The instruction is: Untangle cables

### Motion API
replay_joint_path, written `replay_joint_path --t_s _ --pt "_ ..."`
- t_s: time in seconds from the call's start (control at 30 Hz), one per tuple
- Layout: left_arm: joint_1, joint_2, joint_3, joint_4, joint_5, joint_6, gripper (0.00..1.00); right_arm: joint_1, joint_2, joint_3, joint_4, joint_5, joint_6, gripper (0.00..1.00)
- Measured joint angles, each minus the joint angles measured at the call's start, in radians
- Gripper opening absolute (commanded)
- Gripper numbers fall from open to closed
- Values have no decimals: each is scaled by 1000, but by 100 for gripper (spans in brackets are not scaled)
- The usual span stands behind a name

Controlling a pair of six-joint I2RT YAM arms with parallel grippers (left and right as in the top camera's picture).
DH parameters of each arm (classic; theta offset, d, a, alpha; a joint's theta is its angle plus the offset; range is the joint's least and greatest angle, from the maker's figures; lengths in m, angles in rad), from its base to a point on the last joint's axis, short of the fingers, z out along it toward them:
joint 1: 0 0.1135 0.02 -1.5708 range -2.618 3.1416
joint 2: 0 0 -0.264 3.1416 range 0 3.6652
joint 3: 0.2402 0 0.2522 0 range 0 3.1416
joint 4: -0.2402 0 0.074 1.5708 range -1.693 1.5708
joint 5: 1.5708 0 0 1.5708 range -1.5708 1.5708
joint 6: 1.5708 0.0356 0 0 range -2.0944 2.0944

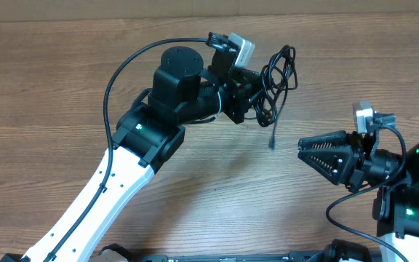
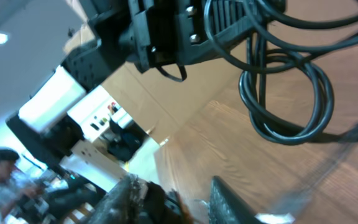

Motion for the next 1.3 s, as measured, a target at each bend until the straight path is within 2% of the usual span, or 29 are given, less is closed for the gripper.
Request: replay_joint_path --t_s 0.1,0.37,0.47,0.63,0.83,1.13,1.3 --pt "0 0 0 0 42 54 4 0 0 0 -5 0 -2 52" --pt "0 0 0 -29 242 277 4 0 0 0 -8 0 -3 62" --pt "0 0 0 -44 312 365 4 0 0 0 -8 0 -3 63" --pt "0 0 0 -80 346 442 4 0 0 0 -8 0 -2 64" --pt "0 0 0 -100 356 499 4 0 0 0 -8 0 -2 64" --pt "-2 0 0 -116 355 522 4 0 0 0 -7 0 -3 92" --pt "-33 0 0 -115 355 519 4 0 0 0 59 0 -2 95"
